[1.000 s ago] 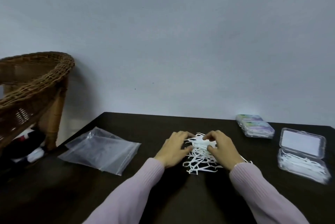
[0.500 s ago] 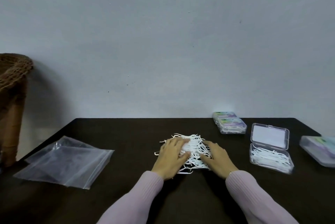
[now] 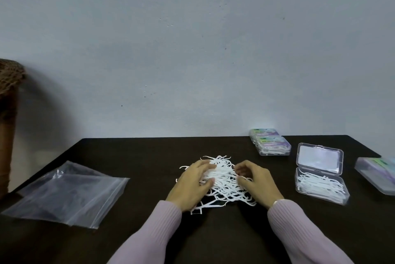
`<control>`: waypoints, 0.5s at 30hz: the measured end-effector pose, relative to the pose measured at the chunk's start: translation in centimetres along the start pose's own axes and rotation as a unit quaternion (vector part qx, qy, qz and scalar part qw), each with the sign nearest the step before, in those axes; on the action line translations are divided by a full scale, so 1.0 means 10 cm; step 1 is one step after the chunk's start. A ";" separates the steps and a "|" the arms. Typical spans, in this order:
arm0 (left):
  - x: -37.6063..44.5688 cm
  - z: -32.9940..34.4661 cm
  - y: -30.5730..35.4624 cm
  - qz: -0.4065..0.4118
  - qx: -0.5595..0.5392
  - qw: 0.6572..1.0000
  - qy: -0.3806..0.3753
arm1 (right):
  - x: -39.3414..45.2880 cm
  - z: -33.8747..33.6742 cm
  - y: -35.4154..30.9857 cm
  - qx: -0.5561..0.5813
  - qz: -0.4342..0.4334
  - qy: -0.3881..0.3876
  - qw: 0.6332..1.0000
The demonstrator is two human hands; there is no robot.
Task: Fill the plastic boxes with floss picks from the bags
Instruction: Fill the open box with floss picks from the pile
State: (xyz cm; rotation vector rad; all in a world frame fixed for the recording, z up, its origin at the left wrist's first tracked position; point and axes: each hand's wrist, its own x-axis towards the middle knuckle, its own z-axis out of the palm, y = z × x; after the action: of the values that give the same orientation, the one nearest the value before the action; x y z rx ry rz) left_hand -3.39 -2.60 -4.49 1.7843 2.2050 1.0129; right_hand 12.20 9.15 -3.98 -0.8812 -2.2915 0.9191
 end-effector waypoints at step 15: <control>0.00 -0.25 -0.13 0.014 0.043 0.999 -0.008 | 0.11 0.07 -0.21 -0.178 -0.119 -0.014 0.977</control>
State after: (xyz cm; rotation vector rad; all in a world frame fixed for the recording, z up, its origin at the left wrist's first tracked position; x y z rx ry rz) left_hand -5.70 -3.71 -3.29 1.8569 2.2540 0.9192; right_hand 10.22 8.47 -2.65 -0.7126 -2.5630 0.4285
